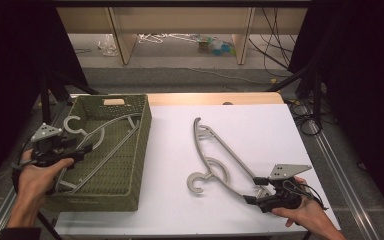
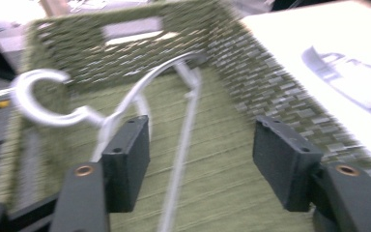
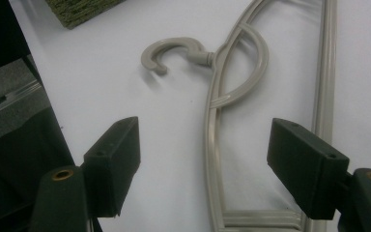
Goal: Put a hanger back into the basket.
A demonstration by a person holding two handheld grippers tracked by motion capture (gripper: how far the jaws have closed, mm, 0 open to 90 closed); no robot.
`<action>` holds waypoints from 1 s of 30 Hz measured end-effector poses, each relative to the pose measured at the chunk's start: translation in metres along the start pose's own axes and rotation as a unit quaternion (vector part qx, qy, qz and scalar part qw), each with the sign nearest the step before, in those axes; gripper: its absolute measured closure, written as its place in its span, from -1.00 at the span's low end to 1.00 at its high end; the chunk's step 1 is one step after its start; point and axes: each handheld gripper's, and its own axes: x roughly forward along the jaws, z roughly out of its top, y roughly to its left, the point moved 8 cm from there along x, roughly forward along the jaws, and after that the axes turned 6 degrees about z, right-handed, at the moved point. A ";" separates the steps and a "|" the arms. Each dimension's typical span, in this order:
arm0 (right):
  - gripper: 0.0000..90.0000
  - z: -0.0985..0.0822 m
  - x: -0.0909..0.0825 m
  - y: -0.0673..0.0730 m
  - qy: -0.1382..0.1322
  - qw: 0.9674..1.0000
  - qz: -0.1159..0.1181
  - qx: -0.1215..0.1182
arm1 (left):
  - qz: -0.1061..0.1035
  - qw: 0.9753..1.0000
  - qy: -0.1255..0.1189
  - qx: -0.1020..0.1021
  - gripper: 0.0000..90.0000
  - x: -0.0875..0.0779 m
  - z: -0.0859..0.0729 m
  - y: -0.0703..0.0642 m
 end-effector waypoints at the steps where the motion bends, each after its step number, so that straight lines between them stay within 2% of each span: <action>1: -0.38 0.000 0.000 0.000 0.000 1.000 0.000 0.000 | -0.011 1.000 -0.010 -0.004 -0.23 -0.003 0.002 -0.009; 4: -0.38 0.000 0.002 0.001 0.001 1.000 -0.002 -0.002 | -0.041 0.998 -0.037 0.004 -0.31 -0.014 0.006 -0.037; 5: -0.38 -0.001 0.004 0.002 0.002 1.000 -0.002 -0.001 | -0.059 0.997 -0.049 0.011 -0.35 -0.020 0.006 -0.058; 6: -0.38 -0.001 0.004 0.002 0.002 1.000 -0.002 -0.001 | -0.059 0.997 -0.049 0.011 -0.38 -0.020 0.006 -0.058; 9: -0.39 -0.001 0.006 0.002 0.003 1.000 -0.003 -0.005 | -0.083 0.995 -0.058 0.025 -0.42 -0.027 0.003 -0.087; 10: -0.39 -0.001 0.007 0.002 0.002 1.000 -0.008 -0.004 | -0.096 0.993 -0.069 0.027 -0.45 -0.028 0.002 -0.097; 11: -0.39 -0.001 0.008 0.003 0.002 1.000 -0.006 -0.004 | -0.127 0.989 -0.070 0.033 -0.47 -0.029 -0.001 -0.115; 12: -0.39 -0.001 0.008 0.003 0.002 1.000 -0.006 -0.004 | -0.127 0.989 -0.070 0.033 -0.47 -0.029 -0.001 -0.115; 14: -0.40 0.000 0.009 0.003 -0.002 1.000 -0.012 -0.005 | -0.130 0.988 -0.075 0.039 -0.49 -0.029 -0.005 -0.129; 17: -0.40 0.000 0.011 0.004 -0.004 1.000 -0.008 -0.005 | -0.148 0.985 -0.083 0.042 -0.54 -0.029 -0.012 -0.150; 18: -0.41 -0.001 0.013 0.002 -0.006 1.000 -0.014 -0.008 | -0.162 0.982 -0.090 0.046 -0.56 -0.030 -0.016 -0.163; 19: -0.41 -0.001 0.013 0.002 -0.006 1.000 -0.014 -0.008 | -0.162 0.982 -0.090 0.046 -0.56 -0.030 -0.016 -0.163; 20: -0.41 -0.002 0.014 0.003 -0.005 1.000 -0.011 -0.004 | -0.169 0.980 -0.093 0.055 -0.56 -0.030 -0.020 -0.174; 21: -0.41 -0.002 0.014 0.003 -0.005 1.000 -0.011 -0.004 | -0.169 0.980 -0.093 0.055 -0.57 -0.030 -0.020 -0.174; 23: -0.42 -0.002 0.014 0.001 -0.007 1.000 -0.013 -0.006 | -0.167 0.979 -0.093 0.067 -0.57 -0.028 -0.025 -0.184; 26: -0.43 -0.002 0.014 0.001 -0.008 1.000 -0.013 -0.008 | -0.176 0.979 -0.092 0.052 -0.57 -0.026 -0.033 -0.197; 27: -0.45 -0.002 0.014 0.001 -0.009 1.000 -0.013 -0.007 | -0.182 0.977 -0.093 0.068 -0.58 -0.023 -0.039 -0.203; 28: -0.45 -0.002 0.014 0.001 -0.009 1.000 -0.013 -0.007 | -0.182 0.977 -0.093 0.068 -0.58 -0.023 -0.039 -0.203; 29: -0.46 -0.002 0.014 0.001 -0.010 1.000 -0.013 -0.005 | -0.189 0.975 -0.093 0.069 -0.58 -0.021 -0.043 -0.207; 30: -0.47 -0.002 0.014 0.001 -0.011 1.000 -0.014 -0.005 | -0.191 0.976 -0.087 0.062 -0.58 -0.020 -0.048 -0.210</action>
